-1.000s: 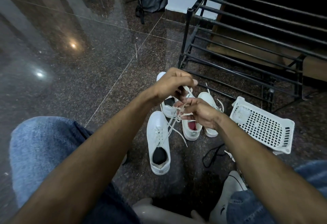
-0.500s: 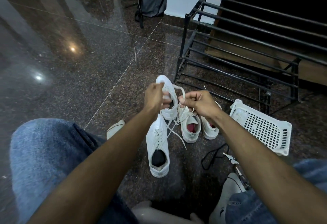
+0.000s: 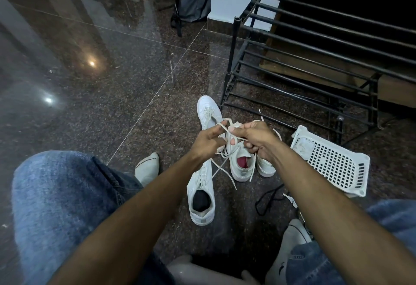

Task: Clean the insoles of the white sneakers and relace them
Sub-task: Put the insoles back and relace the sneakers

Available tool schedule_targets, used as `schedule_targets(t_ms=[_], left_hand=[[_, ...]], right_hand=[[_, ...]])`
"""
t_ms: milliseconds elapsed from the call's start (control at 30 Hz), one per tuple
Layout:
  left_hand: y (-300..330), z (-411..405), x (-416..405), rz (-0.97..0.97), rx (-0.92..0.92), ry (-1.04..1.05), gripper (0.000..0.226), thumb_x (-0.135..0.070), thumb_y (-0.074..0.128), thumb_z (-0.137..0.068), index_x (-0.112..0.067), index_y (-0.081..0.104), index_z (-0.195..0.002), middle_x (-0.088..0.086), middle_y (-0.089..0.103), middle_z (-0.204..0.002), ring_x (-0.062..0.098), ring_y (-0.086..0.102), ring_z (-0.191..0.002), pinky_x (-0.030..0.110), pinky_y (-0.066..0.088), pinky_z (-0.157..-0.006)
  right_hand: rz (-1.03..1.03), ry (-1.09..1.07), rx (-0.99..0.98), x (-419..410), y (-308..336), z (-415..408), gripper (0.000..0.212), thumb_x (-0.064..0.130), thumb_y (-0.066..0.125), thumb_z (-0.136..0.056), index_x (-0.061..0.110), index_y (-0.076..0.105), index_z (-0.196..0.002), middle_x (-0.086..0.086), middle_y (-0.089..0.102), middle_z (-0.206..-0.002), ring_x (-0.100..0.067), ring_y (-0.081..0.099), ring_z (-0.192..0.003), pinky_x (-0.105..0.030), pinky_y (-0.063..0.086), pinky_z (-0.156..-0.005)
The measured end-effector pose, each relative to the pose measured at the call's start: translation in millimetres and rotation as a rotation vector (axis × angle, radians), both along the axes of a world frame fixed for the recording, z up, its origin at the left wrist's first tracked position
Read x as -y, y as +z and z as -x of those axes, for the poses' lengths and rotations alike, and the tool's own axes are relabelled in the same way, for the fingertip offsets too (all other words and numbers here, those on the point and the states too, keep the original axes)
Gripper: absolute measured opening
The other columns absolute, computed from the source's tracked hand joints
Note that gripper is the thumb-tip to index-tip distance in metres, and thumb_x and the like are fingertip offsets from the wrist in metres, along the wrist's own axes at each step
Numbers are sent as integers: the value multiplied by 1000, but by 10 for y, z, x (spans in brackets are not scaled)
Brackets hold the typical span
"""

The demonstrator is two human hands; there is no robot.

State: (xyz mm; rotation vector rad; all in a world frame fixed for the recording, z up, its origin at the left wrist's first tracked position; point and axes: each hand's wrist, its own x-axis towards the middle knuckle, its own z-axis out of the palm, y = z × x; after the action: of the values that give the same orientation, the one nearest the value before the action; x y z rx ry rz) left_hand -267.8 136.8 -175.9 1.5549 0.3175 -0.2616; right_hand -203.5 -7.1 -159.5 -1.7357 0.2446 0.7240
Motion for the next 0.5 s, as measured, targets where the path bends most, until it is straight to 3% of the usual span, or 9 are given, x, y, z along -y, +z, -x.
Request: schedule_targets(t_ms=[67,133,233,333,400,500], left_hand=[[-41,-19,-63,-47,50,-19,36,1,55,-95,-14,60,-127,-8,66,-104,-12,62,-76,5,45,-61],[-84,-53,-152,-112,113,-65,14,-2,58,-94,-5,67,-104,-8,67,-84,-10,58,-65,6,41,-59],[-74,-111,-231,-176,167,-163,10,4,58,-92,-2,64,-87,-14,62,-63,-8,52,-54,6,38,-56],[-22,-170,-281,-225,142,-263,8,9,56,-92,3,62,-91,-13,59,-57,-7,50,-48,6,38,-53],[-25,-220,-348,-305,124,-326,12,3,59,-92,-1,62,-80,-10,58,-59,-5,50,-52,10,40,-56],[-122,-281,-570,-631,69,-399,21,-13,63,-90,-18,61,-70,-3,60,-69,9,55,-65,25,44,-65]], right_hand=[[19,52,-26,-8,-1,3,48,28,78,-81,-3,61,-113,-14,69,-77,-5,29,-33,-12,16,-32],[37,99,-35,-11,1,0,42,32,78,-80,4,63,-107,-8,66,-67,-5,28,-35,-12,16,-33],[46,156,-42,-15,15,-11,31,31,76,-83,4,67,-96,-6,62,-65,-5,29,-37,-13,16,-33],[37,198,-41,-36,16,-3,23,30,75,-84,10,67,-76,-3,61,-62,-5,29,-38,-14,16,-32],[45,204,-23,-44,-32,-10,25,30,77,-81,14,63,-68,2,56,-56,-5,28,-39,-15,16,-32],[158,200,47,0,-159,-64,40,24,79,-80,16,47,-57,1,37,-52,-8,22,-41,-17,17,-33]])
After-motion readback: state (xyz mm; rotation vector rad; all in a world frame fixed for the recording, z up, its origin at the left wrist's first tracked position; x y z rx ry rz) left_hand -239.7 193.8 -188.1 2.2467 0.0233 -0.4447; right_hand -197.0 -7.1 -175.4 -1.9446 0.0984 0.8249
